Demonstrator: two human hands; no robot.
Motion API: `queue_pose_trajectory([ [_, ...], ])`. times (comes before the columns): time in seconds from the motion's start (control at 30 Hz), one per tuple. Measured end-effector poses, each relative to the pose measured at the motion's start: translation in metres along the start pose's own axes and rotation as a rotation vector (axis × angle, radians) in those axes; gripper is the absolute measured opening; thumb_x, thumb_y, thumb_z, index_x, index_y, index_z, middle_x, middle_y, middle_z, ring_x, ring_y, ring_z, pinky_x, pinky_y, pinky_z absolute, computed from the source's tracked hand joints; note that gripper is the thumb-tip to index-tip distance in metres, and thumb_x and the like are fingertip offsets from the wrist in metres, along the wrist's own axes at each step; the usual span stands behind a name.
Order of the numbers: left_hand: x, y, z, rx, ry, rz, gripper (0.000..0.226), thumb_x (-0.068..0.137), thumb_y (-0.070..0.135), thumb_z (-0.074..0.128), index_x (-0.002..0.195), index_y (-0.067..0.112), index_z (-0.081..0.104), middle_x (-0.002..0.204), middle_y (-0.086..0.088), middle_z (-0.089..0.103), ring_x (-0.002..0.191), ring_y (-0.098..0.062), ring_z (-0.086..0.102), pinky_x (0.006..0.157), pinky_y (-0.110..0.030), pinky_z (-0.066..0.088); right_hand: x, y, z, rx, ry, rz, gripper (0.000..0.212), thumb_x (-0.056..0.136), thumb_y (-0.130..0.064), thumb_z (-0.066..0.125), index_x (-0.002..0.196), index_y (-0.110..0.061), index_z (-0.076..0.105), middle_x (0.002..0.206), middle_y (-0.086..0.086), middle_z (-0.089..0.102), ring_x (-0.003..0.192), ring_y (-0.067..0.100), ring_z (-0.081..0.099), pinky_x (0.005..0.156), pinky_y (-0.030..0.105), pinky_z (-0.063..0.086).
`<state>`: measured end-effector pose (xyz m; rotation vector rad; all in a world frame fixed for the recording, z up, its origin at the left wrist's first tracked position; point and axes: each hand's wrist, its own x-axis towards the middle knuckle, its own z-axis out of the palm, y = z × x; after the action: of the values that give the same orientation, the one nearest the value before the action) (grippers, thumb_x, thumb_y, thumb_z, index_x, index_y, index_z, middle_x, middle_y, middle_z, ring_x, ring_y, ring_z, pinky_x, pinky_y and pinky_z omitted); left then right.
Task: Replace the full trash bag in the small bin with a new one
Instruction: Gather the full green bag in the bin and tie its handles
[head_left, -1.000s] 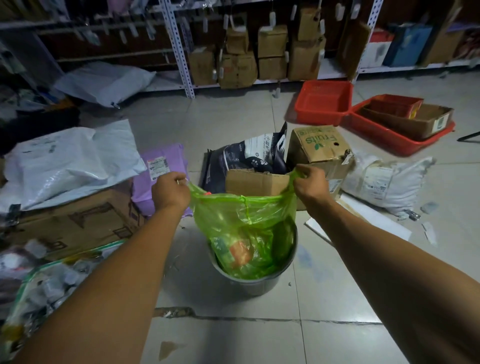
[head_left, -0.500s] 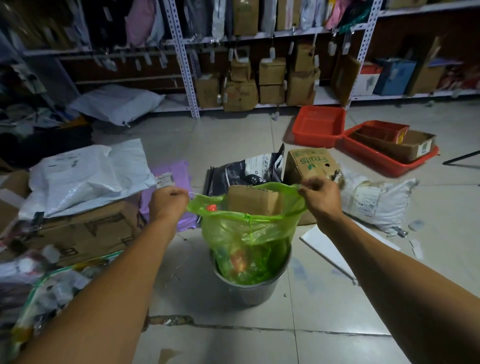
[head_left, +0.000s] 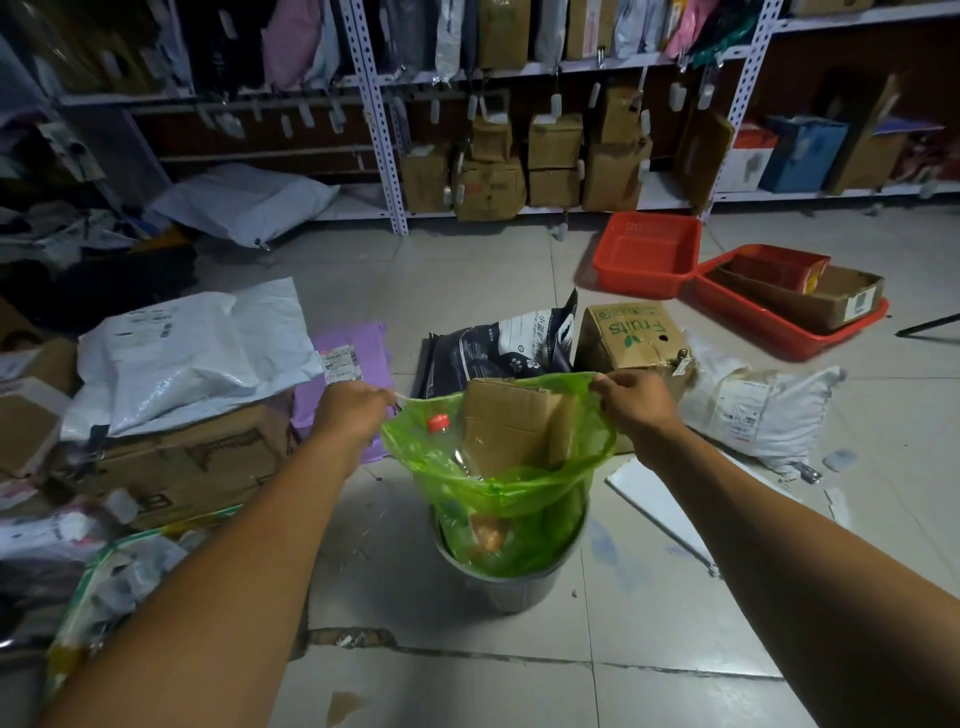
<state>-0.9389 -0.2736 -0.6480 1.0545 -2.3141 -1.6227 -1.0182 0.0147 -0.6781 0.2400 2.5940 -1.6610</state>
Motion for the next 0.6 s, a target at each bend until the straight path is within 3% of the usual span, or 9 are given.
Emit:
queue_pose_trajectory([
  [0.1, 0.003, 0.016, 0.004, -0.135, 0.002, -0.027, 0.021, 0.088, 0.011, 0.060, 0.069, 0.017, 0.062, 0.065, -0.002, 0.060, 0.068, -0.021, 0.055, 0.075, -0.035, 0.047, 0.010, -0.014, 0.006, 0.023, 0.000, -0.015, 0.021, 0.094, -0.024, 0.059, 0.088, -0.010, 0.074, 0.069, 0.003, 0.062, 0.065, 0.019, 0.055, 0.067, 0.036, 0.049],
  [0.23, 0.003, 0.033, 0.006, -0.240, 0.034, 0.000, 0.022, 0.093, 0.012, 0.056, 0.072, 0.018, 0.060, 0.070, -0.002, 0.061, 0.072, -0.019, 0.058, 0.081, -0.038, 0.048, 0.016, -0.028, 0.006, 0.017, 0.046, -0.015, 0.028, 0.094, -0.023, 0.059, 0.074, -0.008, 0.072, 0.064, 0.006, 0.062, 0.061, 0.019, 0.053, 0.061, 0.032, 0.044],
  [0.3, 0.002, 0.040, 0.004, -0.263, 0.037, 0.022, 0.021, 0.094, 0.014, 0.057, 0.073, 0.019, 0.060, 0.072, -0.002, 0.062, 0.072, -0.019, 0.059, 0.081, -0.037, 0.049, 0.015, -0.035, 0.001, 0.012, 0.059, -0.024, 0.031, 0.093, -0.022, 0.058, 0.068, -0.008, 0.068, 0.064, 0.009, 0.062, 0.058, 0.019, 0.051, 0.056, 0.029, 0.039],
  [0.43, -0.002, 0.054, 0.000, -0.327, 0.014, 0.050, 0.022, 0.095, 0.016, 0.056, 0.073, 0.017, 0.059, 0.072, -0.002, 0.061, 0.068, -0.016, 0.059, 0.081, -0.035, 0.048, 0.021, -0.049, -0.012, 0.080, 0.086, -0.006, 0.030, 0.092, -0.022, 0.059, 0.064, -0.017, 0.065, 0.068, 0.006, 0.066, 0.064, 0.022, 0.060, 0.064, 0.037, 0.052],
  [0.6, -0.005, 0.077, 0.003, -0.372, -0.016, 0.110, 0.022, 0.098, 0.018, 0.053, 0.076, 0.017, 0.058, 0.072, 0.000, 0.060, 0.068, -0.014, 0.062, 0.070, -0.030, 0.049, 0.025, -0.068, -0.015, 0.105, 0.055, -0.048, 0.035, 0.095, -0.021, 0.057, 0.060, -0.015, 0.062, 0.054, 0.000, 0.059, 0.052, 0.016, 0.053, 0.053, 0.027, 0.042],
])
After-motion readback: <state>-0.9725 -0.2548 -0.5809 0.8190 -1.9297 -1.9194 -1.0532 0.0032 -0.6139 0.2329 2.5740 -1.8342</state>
